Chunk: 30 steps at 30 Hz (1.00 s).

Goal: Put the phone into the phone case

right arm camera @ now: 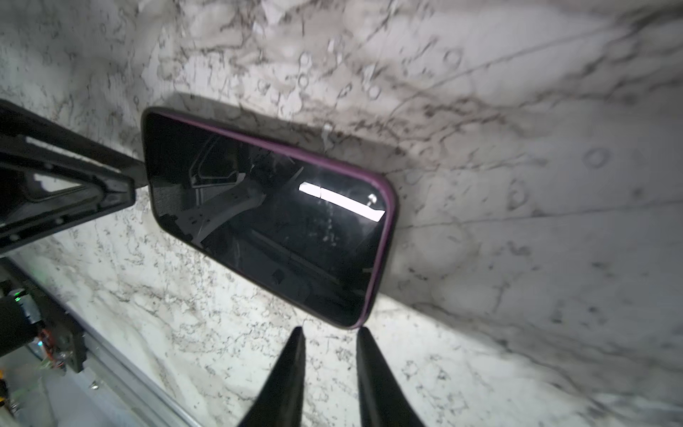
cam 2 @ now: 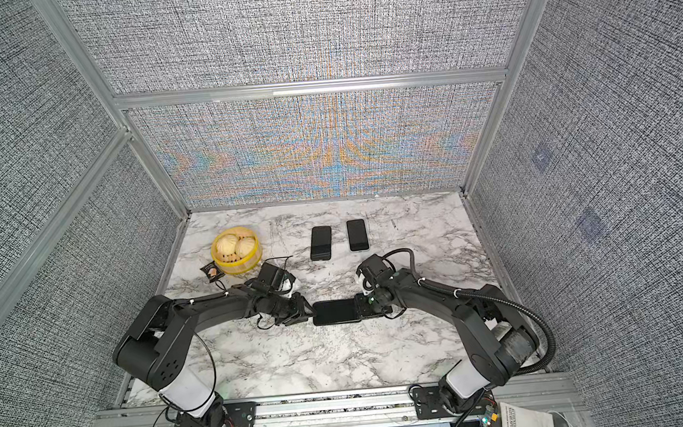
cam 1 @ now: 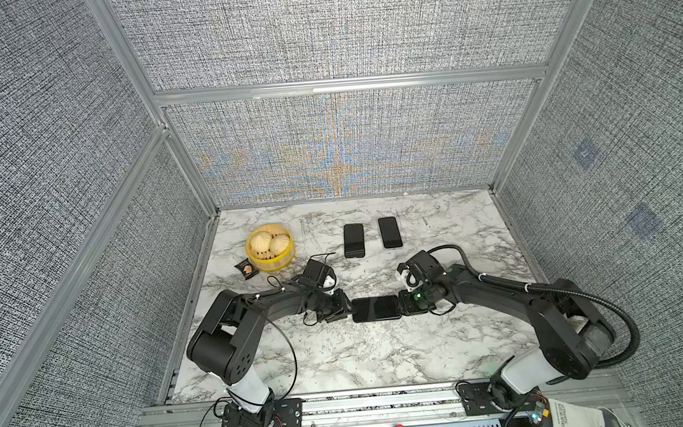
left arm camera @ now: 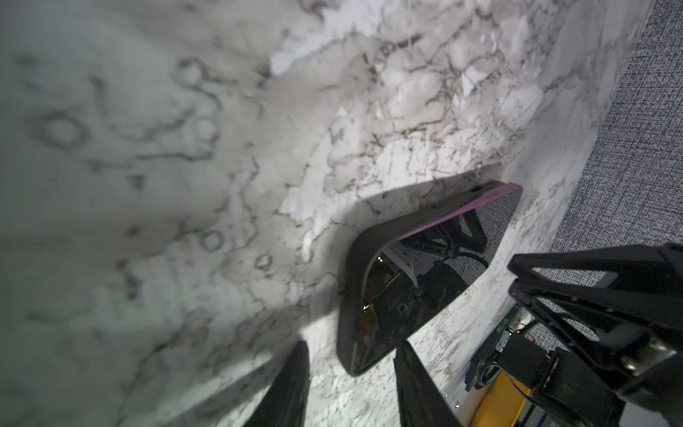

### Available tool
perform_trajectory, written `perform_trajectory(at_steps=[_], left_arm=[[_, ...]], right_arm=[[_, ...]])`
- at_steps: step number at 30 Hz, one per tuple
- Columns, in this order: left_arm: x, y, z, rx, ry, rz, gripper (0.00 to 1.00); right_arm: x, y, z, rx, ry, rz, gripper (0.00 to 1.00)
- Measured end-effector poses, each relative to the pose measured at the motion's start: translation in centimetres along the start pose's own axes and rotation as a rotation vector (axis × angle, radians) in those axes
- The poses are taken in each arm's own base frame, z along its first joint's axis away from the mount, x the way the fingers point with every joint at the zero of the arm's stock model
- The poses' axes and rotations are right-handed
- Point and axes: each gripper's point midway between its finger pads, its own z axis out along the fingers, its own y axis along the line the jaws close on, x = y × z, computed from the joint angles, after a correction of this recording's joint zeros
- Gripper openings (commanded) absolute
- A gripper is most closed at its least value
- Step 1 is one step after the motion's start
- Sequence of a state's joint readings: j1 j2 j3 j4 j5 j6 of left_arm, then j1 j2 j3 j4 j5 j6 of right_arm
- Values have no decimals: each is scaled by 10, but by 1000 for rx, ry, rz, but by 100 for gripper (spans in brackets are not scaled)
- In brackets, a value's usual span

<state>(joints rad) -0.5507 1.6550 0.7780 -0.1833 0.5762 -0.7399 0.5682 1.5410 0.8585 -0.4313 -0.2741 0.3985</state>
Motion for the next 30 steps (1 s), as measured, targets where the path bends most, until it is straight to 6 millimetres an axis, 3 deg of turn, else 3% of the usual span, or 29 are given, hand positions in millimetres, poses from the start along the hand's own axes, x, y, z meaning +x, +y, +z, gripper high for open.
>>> perform_trajectory(at_steps=[6, 13, 20, 30], left_arm=[[13, 1, -8, -12, 8, 5, 43], [37, -14, 3, -4, 72, 67, 44], [41, -20, 15, -2, 101, 90, 44], [31, -27, 28, 19, 104, 82, 44]], right_arm=[[-33, 7, -4, -4, -45, -61, 51], [-64, 10, 13, -21, -55, -119, 56], [-48, 6, 35, -68, 18, -116, 55], [-20, 10, 31, -144, 25, -115, 53]])
